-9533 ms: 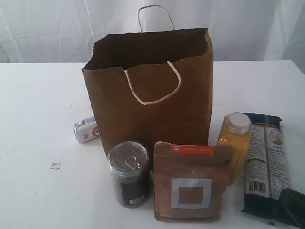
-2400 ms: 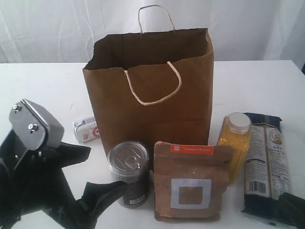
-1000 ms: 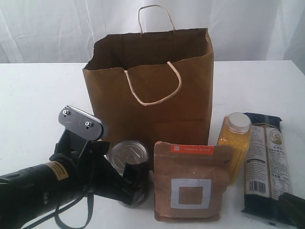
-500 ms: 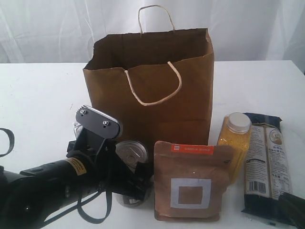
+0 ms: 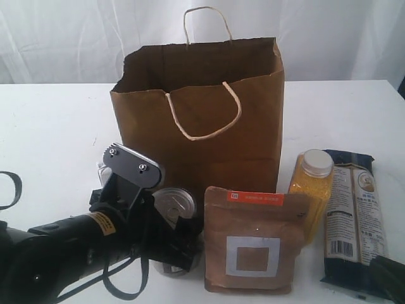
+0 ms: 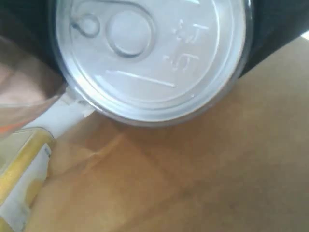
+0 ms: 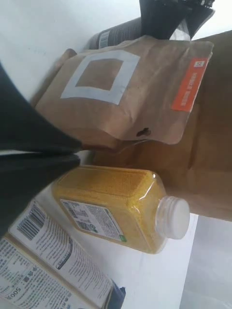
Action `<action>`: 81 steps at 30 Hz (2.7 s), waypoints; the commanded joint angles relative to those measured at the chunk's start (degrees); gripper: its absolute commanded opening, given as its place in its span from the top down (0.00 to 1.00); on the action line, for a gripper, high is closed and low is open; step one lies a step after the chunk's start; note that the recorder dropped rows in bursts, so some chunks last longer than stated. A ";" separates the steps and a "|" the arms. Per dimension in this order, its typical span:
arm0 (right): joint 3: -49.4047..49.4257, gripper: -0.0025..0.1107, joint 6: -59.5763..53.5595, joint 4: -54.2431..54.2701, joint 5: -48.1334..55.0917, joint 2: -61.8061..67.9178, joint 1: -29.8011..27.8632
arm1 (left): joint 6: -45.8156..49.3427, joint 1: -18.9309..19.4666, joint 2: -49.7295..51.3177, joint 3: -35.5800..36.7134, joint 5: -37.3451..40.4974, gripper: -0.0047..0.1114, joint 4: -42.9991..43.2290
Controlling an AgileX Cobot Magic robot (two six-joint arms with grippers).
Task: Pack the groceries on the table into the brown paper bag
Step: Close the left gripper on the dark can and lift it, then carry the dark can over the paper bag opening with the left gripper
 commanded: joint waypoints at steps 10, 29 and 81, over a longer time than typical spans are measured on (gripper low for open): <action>0.27 0.98 1.24 -0.05 -0.53 -0.19 -0.30 | 8.24 -2.13 -15.25 -0.12 13.35 0.96 -3.55; 0.27 0.98 1.24 -0.05 -0.53 -0.19 -0.30 | 50.68 -0.26 -45.43 2.88 15.59 0.96 -34.13; 0.27 0.98 1.24 -0.05 -0.53 -0.19 -0.30 | 85.67 19.57 0.50 -43.80 43.10 0.96 -58.69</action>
